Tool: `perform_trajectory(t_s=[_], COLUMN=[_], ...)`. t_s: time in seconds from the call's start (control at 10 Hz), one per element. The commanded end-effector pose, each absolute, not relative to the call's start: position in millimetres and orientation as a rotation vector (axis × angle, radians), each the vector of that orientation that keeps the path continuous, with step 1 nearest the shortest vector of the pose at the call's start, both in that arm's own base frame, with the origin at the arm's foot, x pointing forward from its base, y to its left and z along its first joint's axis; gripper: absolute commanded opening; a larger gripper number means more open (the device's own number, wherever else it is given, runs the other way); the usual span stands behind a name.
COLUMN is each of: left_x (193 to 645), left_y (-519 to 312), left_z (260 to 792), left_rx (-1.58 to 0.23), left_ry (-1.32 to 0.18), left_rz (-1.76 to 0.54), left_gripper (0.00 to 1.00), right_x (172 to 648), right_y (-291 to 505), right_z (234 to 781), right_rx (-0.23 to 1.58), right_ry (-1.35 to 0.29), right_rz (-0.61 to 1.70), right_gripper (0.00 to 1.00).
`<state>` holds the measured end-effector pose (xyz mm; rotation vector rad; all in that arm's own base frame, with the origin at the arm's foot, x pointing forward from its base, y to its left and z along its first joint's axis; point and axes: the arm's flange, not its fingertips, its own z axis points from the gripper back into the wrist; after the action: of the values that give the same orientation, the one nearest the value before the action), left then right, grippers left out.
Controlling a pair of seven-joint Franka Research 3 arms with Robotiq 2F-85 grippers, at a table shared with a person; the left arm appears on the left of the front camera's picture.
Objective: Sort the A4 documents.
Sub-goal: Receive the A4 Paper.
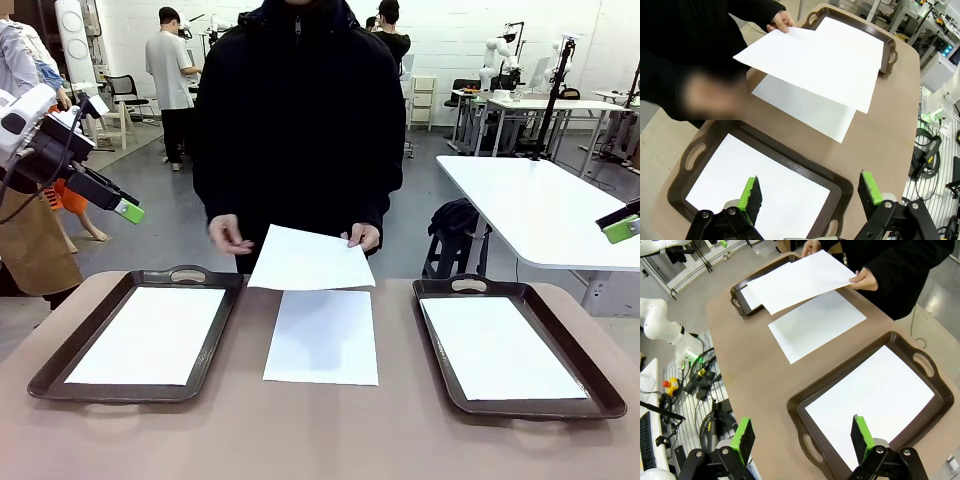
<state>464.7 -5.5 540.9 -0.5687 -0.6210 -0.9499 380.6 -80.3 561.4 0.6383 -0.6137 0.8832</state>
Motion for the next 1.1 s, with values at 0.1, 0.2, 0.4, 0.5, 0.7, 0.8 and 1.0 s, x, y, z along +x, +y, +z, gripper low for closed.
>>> perform_trajectory(t_s=[0.1, 0.2, 0.4, 0.5, 0.7, 0.8, 1.0], left_x=[464.0, 464.0, 464.0, 464.0, 464.0, 464.0, 464.0], left_y=[-5.5, -5.5, -5.5, -5.5, -5.5, -5.5, -5.5], left_z=[542.4, 542.4, 542.4, 542.4, 542.4, 542.4, 542.4], left_rx=[-0.564, -0.564, -0.564, -0.564, -0.564, -0.564, -0.564], left_ry=[-0.626, -0.626, -0.626, -0.626, -0.626, -0.626, -0.626], left_rz=[-0.950, -0.950, -0.950, -0.950, -0.950, -0.950, -0.950], left_gripper=[1.00, 1.00, 1.00, 1.00, 1.00, 1.00, 1.00], right_x=[380.6, 380.6, 380.6, 380.6, 380.6, 380.6, 380.6], right_y=[-80.2, -80.2, -80.2, -80.2, -80.2, -80.2, -80.2], right_z=[560.8, 560.8, 560.8, 560.8, 560.8, 560.8, 560.8], right_rx=[0.637, 0.637, 0.637, 0.637, 0.637, 0.637, 0.637], right_ry=[-0.615, -0.615, -0.615, -0.615, -0.615, -0.615, -0.615], right_rz=[0.883, 0.883, 0.883, 0.883, 0.883, 0.883, 0.883], right_gripper=[1.00, 1.00, 1.00, 1.00, 1.00, 1.00, 1.00])
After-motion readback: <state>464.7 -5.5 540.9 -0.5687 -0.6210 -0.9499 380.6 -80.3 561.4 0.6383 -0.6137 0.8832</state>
